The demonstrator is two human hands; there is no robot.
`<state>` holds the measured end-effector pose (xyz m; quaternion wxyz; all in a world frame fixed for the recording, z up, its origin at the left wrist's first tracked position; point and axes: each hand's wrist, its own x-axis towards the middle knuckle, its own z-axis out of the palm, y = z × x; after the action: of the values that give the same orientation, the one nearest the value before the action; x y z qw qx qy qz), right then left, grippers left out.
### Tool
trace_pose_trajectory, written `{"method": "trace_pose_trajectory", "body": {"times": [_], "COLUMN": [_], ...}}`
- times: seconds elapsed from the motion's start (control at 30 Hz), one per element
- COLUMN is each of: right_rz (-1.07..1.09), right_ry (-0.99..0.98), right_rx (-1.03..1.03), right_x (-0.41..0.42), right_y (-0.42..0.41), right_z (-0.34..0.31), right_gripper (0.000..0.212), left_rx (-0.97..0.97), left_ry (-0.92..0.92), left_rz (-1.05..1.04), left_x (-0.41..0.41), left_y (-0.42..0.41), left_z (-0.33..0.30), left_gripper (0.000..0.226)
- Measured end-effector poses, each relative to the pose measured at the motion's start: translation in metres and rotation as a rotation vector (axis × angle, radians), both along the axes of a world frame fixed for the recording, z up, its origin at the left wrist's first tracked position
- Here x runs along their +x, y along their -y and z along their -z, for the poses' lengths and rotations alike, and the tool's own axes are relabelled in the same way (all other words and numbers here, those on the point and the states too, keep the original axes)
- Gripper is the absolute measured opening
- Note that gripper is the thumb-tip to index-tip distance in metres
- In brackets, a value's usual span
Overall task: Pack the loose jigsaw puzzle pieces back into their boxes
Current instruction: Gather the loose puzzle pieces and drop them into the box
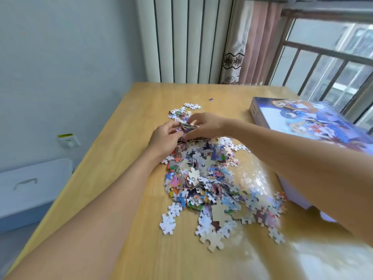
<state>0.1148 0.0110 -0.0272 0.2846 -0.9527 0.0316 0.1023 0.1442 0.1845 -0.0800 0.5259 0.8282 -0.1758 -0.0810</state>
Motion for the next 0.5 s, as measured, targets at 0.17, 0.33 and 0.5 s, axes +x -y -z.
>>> {"method": "trace_pose_trajectory", "body": {"times": [0.17,0.33,0.5], "right_rz": [-0.05,-0.074,-0.059], "right_ry": [-0.048,-0.058,-0.031], "right_rx": [-0.073,-0.128,-0.285], "right_x": [-0.042,-0.098,-0.175], "right_y": [-0.005,-0.007,-0.011], "right_z": [-0.01,-0.033,-0.047], "right_gripper": [0.075,0.097,0.121], "left_rx": [-0.064,-0.028,0.335], "left_ry": [0.039,0.095,0.136], "left_rz": [-0.031,0.022,0.26], "left_x": [-0.042,-0.076,-0.107], "left_y": [-0.006,-0.018,-0.042], "left_z": [-0.001,-0.014,-0.025], "left_gripper": [0.014,0.023,0.12]}}
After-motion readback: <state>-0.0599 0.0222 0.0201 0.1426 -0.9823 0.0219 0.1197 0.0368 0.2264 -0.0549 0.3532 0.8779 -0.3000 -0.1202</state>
